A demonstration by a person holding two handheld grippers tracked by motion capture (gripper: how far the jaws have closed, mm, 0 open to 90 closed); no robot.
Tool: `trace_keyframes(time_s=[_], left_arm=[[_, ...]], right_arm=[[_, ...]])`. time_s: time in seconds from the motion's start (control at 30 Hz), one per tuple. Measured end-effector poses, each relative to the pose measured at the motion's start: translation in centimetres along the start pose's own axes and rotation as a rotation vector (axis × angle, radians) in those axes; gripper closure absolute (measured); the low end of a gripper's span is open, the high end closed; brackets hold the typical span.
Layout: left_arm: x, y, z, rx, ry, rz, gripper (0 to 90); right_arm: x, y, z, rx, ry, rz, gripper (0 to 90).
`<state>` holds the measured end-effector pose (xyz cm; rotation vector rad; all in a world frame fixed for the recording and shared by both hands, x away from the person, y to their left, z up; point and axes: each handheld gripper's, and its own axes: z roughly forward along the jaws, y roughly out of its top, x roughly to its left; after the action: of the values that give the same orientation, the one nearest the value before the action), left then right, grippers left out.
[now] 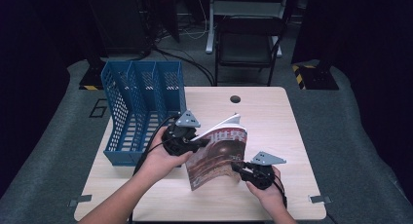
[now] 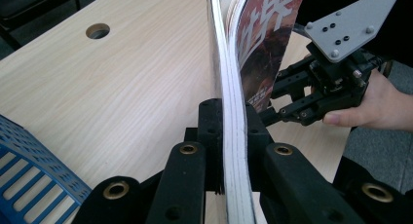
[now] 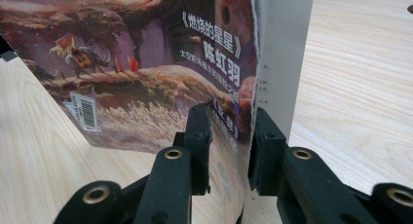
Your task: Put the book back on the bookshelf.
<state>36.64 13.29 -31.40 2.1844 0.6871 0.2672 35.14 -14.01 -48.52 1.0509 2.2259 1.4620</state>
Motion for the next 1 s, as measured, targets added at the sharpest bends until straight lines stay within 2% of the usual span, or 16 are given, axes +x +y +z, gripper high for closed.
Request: trace_keyframes(time_s=[0.3,0.5,0.7,1.0], left_arm=[[-0.13,0.07,-0.02,0.001,0.005,0.01,83.8],[-0.19,0.32,0.05,0.012,0.026,0.026,83.8],[-0.22,0.22,0.01,0.004,0.023,0.025,84.0],[-0.21,0.21,-0.35,-0.012,0.019,0.02,84.1]], right_arm=[[-0.02,-0.03,0.01,0.006,-0.002,0.01,71.6],[-0.03,-0.02,0.05,0.004,0.002,0.003,71.2],[-0.02,-0.01,0.02,0.006,0.007,0.006,70.3],[-0.12,-0.04,0.02,-0.007,-0.01,0.011,60.5]])
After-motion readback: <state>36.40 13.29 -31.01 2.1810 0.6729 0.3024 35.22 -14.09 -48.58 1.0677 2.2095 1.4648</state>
